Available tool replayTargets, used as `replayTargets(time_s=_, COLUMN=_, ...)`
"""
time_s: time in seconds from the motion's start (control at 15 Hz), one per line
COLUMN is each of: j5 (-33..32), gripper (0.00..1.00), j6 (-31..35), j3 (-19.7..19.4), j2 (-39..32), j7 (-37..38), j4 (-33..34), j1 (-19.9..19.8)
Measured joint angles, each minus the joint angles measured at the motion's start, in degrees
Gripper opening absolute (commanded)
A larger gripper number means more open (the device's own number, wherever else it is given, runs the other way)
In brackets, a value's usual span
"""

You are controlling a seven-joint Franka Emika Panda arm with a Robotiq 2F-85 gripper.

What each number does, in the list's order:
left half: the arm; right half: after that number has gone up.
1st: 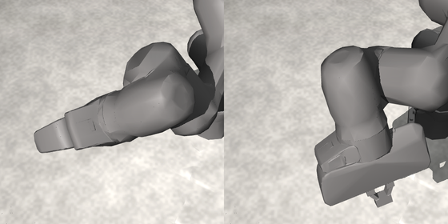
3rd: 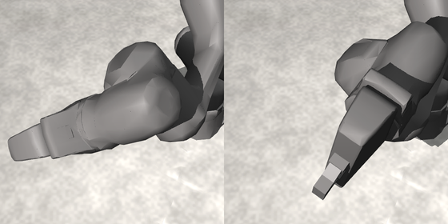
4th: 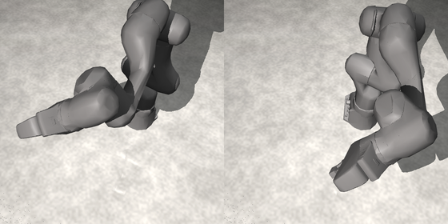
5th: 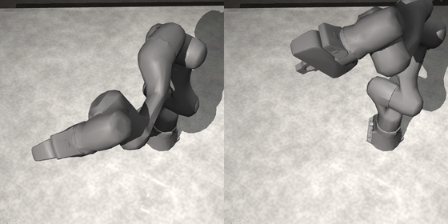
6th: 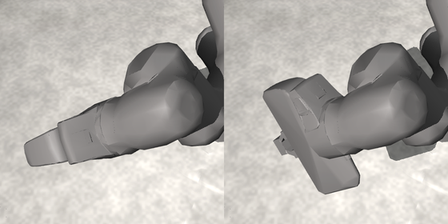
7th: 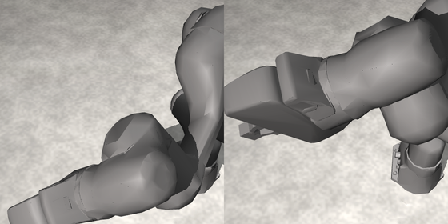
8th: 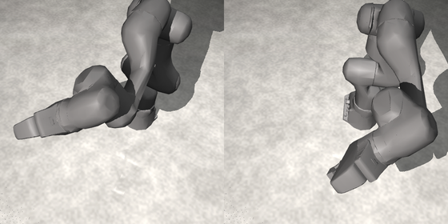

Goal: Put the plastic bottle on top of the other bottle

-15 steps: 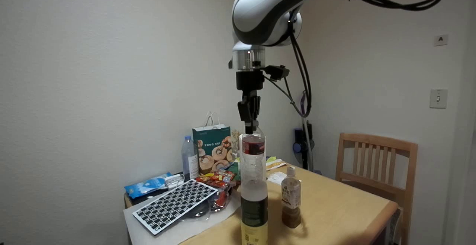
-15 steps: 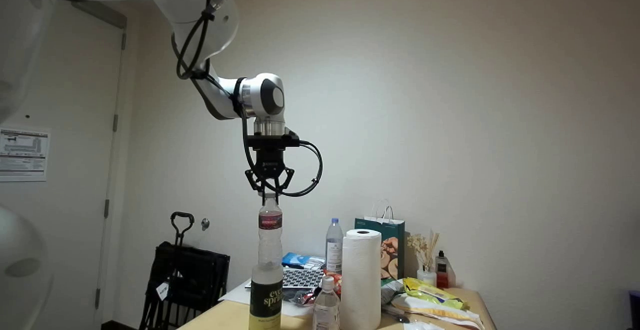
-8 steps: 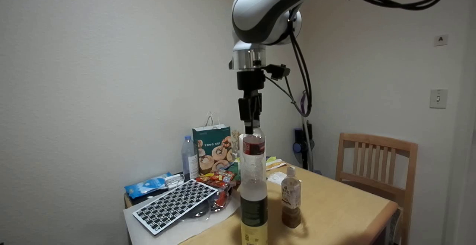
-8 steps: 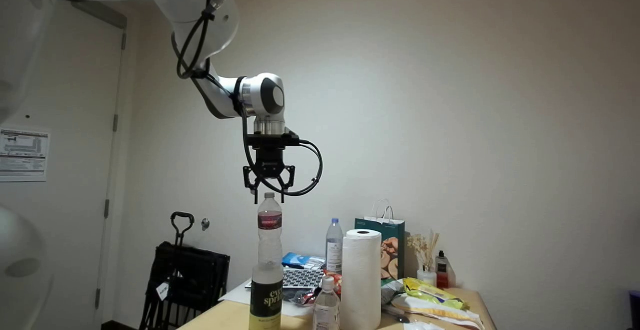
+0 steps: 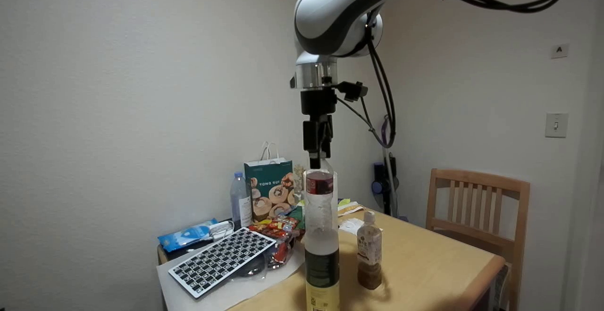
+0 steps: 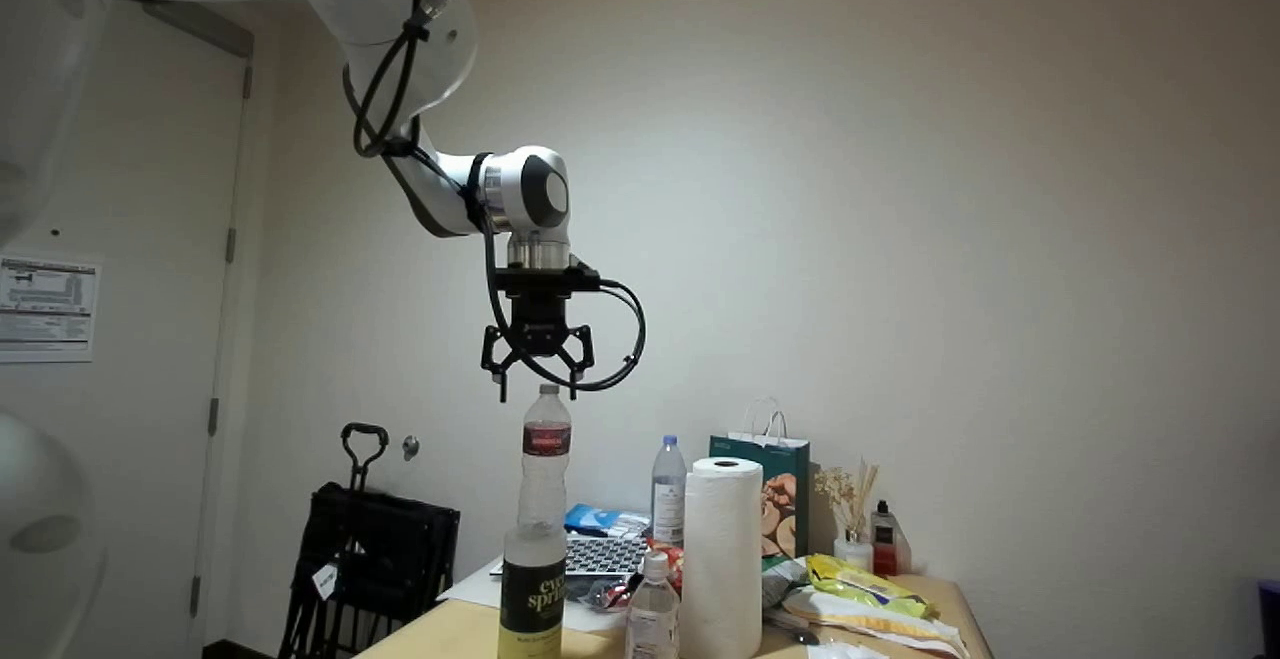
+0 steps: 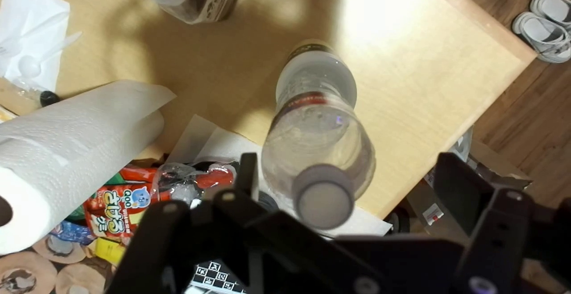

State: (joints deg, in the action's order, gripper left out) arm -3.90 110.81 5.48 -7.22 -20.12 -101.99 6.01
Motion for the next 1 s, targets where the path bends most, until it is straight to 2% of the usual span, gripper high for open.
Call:
replayTargets(time_s=0.33, j5=-0.05, gripper=1.00, j6=-1.78, j3=0.08, j2=0.88, j7=0.00, j4=2.39, j1=0.14)
replayTargets(time_s=0.73, j5=-3.23, gripper=1.00, j6=-5.11, j3=1.04, j2=6.15, j7=0.10, j4=6.77, j1=0.61)
replayTargets(time_s=1.0, j5=-4.03, gripper=1.00, j6=-5.45, j3=1.18, j2=7.72, j7=0.11, j4=7.48, j1=0.92)
